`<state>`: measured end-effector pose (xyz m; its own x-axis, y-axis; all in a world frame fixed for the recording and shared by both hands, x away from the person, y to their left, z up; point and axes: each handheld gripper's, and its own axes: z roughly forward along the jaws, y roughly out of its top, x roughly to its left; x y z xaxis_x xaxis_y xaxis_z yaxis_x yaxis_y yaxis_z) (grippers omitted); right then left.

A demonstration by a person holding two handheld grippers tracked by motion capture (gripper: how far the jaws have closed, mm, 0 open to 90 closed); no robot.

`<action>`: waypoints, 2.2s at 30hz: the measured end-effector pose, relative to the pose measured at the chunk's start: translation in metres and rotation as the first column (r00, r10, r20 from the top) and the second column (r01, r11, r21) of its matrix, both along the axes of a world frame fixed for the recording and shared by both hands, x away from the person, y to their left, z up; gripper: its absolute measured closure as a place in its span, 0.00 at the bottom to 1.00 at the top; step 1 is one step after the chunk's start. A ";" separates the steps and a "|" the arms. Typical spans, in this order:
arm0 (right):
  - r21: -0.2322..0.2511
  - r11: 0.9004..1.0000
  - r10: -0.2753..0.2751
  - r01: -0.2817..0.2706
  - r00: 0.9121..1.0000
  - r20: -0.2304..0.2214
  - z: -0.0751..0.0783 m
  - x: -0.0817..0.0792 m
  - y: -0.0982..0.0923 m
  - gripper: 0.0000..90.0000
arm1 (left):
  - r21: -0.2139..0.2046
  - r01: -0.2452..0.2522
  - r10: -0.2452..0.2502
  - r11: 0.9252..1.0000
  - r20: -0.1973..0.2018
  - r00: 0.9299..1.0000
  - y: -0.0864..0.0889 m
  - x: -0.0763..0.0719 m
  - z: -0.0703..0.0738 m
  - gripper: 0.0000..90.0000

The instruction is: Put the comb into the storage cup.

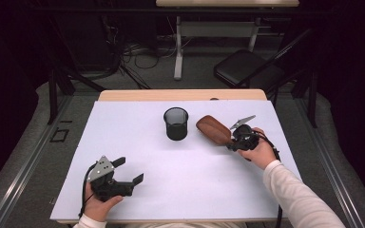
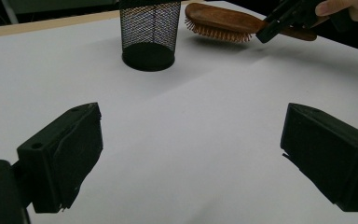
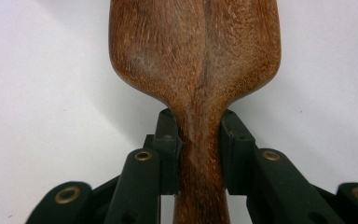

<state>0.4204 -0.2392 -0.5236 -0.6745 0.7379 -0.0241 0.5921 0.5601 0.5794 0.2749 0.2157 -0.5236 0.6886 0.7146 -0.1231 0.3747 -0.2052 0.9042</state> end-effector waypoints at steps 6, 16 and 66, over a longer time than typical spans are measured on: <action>-0.006 1.000 -0.004 0.004 1.000 0.018 0.007 -0.006 0.001 0.80 | -0.001 -0.001 0.001 1.000 0.000 1.000 0.000 0.000 0.000 0.06; 0.024 1.000 -0.011 0.010 1.000 0.026 0.015 -0.015 0.002 0.80 | -0.001 -0.004 0.004 1.000 0.000 1.000 0.000 0.000 0.000 0.06; 0.161 0.976 0.131 -0.149 0.984 0.121 0.031 -0.081 0.033 0.80 | 0.030 -0.006 0.005 1.000 0.016 1.000 -0.001 -0.001 -0.001 0.11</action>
<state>0.3394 -0.2064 -0.4924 -0.7716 0.6360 0.0141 0.4431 0.5214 0.7293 0.2739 0.2148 -0.5243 0.6862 0.7217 -0.0907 0.3619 -0.2306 0.9032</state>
